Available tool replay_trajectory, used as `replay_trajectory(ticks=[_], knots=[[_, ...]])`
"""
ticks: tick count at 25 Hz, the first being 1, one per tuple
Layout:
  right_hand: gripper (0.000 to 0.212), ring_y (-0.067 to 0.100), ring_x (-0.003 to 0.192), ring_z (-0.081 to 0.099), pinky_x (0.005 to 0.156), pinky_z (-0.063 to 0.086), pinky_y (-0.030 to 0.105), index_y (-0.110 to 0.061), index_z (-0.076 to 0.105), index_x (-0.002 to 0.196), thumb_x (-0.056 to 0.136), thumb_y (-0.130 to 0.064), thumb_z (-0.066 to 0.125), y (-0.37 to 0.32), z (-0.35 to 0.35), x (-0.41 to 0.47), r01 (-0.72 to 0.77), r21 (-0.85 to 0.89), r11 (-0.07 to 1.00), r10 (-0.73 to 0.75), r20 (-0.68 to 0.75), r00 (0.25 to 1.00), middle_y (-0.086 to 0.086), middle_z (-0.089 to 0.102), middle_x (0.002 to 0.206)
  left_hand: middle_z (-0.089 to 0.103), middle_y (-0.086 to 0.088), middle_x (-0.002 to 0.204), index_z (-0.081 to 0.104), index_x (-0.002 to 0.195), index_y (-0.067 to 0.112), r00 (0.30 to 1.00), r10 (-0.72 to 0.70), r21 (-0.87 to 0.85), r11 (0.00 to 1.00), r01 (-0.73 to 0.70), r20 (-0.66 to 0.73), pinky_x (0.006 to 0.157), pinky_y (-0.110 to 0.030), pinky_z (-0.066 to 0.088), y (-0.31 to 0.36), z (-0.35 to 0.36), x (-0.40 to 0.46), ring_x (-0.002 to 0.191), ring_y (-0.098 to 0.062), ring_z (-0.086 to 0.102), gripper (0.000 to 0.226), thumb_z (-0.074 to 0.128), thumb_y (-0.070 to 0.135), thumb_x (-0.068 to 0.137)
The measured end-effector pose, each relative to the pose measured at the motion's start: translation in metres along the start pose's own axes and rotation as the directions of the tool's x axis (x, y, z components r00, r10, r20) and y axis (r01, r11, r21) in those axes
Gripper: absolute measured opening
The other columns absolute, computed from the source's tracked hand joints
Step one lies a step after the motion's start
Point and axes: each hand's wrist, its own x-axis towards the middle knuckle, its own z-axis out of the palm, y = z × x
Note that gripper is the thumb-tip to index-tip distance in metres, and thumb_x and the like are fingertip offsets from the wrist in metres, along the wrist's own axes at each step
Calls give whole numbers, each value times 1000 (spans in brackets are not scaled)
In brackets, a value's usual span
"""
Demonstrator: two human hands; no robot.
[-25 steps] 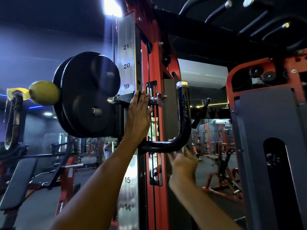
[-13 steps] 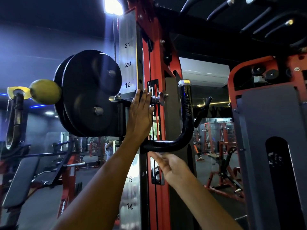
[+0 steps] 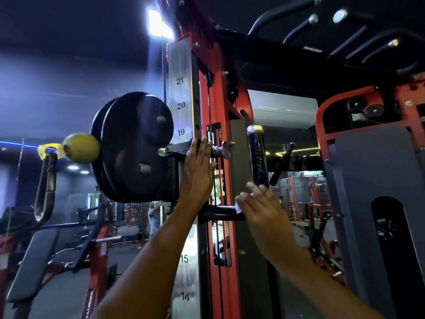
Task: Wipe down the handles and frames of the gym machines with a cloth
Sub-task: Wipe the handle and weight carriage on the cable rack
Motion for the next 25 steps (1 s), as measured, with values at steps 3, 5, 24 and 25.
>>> replay_trajectory(ticks=[3,5,24,25], knots=[[44,22,97,67,99,42,40,-10,71,102,58,-8,69,-2,-2,0,240,41,970,-243,145,959,8,70,99,0,0,161,4,151,17,997,3,13,1000,-4,72,113,-21,-15,-1,-5,-2,144,-11,-18,57,29,32,102],[40,20,91,69,96,46,36,-11,72,97,58,-10,76,8,-6,12,268,70,961,-276,185,943,8,71,97,-9,3,159,-4,149,20,992,5,1,1000,-5,122,115,-25,-13,1,-11,-4,143,-11,-20,60,33,32,103],[34,20,111,58,98,46,31,-7,48,130,95,-8,47,0,-12,38,227,195,954,-293,450,844,10,57,124,-19,-9,158,-16,150,13,987,-118,761,648,-9,112,116,-47,-13,-4,-149,-2,145,-29,-22,63,15,38,101],[34,18,110,59,94,49,27,-8,48,130,95,-6,46,-1,-10,49,152,246,957,-249,432,867,9,57,124,-18,-8,159,-15,150,13,988,-110,754,657,-11,109,115,-46,-13,-8,-148,-2,145,-28,-21,62,16,36,101]])
